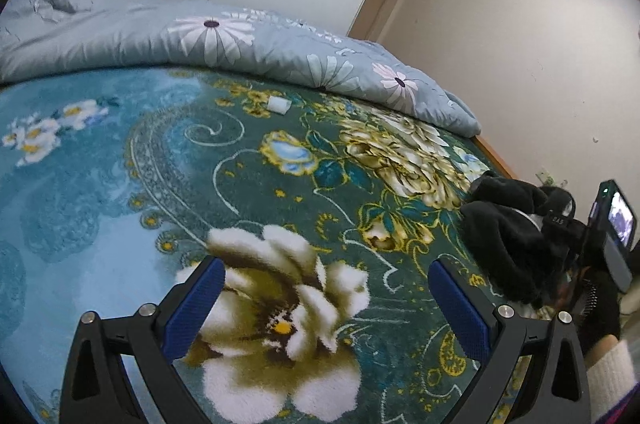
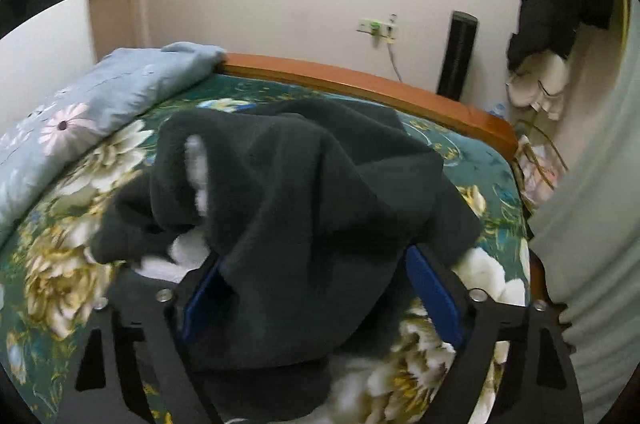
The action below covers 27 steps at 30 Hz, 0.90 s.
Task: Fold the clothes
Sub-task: 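Grasp the black jacket with the right gripper and lift it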
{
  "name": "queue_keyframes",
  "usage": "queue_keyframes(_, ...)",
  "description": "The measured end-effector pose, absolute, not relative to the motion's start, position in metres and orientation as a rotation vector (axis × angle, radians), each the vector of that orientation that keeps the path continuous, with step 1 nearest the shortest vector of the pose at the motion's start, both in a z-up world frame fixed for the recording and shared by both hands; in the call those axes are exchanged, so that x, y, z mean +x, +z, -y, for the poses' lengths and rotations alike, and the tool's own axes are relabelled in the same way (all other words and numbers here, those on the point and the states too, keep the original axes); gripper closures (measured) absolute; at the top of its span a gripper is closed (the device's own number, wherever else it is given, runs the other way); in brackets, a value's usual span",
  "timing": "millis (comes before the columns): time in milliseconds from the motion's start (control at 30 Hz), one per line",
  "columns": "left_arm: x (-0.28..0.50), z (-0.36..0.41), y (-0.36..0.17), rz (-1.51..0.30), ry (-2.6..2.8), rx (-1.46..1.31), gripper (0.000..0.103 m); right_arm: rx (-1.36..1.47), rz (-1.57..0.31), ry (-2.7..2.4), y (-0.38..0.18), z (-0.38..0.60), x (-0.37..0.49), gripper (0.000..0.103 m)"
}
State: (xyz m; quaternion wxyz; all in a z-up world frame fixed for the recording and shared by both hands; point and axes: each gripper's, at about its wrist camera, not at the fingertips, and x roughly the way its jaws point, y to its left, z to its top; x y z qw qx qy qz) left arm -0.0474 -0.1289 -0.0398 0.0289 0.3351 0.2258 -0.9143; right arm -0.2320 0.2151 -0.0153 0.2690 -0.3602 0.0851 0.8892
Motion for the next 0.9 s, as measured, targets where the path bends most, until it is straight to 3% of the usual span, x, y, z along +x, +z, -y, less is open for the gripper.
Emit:
queue_keyframes(33, -0.048, 0.128, -0.040, -0.699, -2.822, 1.038, 0.000, -0.987, -0.290, 2.414, -0.018, -0.218, -0.232, 0.030)
queue_keyframes(167, -0.048, 0.128, -0.040, -0.697, -2.840, 1.039, 0.000, -1.028, -0.557, 2.472, -0.027, -0.231, -0.233, 0.037)
queue_keyframes(233, -0.048, 0.127, -0.039, -0.696, -2.847, 1.034, 0.000, -1.000, -0.653, 2.488, -0.027, -0.239, -0.227, 0.050)
queue_keyframes(267, -0.049, 0.129, -0.038, -0.697, -2.847, 1.029, 0.000, -0.991, -0.686, 2.502, -0.025, -0.241, -0.223, 0.053)
queue_keyframes(333, -0.049, 0.132, -0.037, -0.700, -2.847, 1.020, 0.000, -0.984, -0.731, 2.530, -0.017, -0.244, -0.216, 0.070)
queue_keyframes(467, -0.047, 0.138, -0.033, -0.700, -2.845, 0.990, 0.000, -0.987, -0.745, 2.646, 0.015, -0.233, -0.198, 0.084)
queue_keyframes(767, -0.019, 0.192, -0.020, -0.775, -2.843, 0.924, 0.000, -1.039, -0.627, 2.966, 0.089, -0.175, -0.112, 0.090)
queue_keyframes(900, 0.012, 0.227, -0.014, -0.711, -2.846, 0.924, 0.000, -1.123, -0.609, 3.103, 0.113, -0.133, -0.068, 0.090)
